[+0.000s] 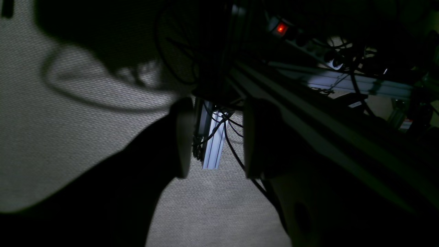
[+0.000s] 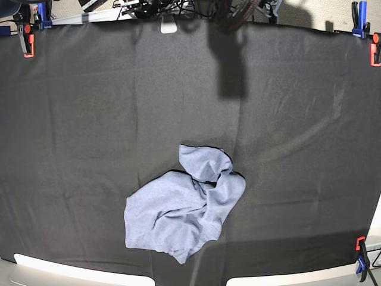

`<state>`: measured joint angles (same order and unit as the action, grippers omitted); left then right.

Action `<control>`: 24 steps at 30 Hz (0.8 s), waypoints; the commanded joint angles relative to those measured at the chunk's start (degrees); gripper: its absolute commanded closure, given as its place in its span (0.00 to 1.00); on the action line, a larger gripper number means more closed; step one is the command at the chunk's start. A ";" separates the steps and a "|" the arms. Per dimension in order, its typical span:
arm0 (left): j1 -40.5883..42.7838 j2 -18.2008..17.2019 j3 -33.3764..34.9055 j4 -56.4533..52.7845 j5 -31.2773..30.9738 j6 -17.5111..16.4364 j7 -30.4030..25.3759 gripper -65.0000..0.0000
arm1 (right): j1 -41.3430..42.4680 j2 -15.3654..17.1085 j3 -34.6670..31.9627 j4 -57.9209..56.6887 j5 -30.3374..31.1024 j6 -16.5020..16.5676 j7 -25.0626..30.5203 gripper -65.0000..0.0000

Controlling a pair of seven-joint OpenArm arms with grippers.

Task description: Layout the t-shirt on the table in an organized manner, then fold the t-shirt properly

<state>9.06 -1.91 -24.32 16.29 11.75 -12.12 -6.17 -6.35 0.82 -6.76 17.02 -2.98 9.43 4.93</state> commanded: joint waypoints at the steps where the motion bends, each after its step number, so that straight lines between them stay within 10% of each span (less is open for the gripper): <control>1: 0.33 -0.20 0.15 0.26 -0.48 -0.52 -0.70 0.67 | 0.13 0.13 -0.07 0.48 0.13 0.13 0.63 0.64; 24: 0.63 -0.20 0.15 0.31 -0.48 -0.52 0.20 0.67 | -1.03 0.13 -0.07 0.48 -0.09 0.15 0.63 0.64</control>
<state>9.37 -1.93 -24.32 16.29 11.57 -12.14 -5.91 -7.22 0.82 -6.76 17.17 -3.01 9.43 4.93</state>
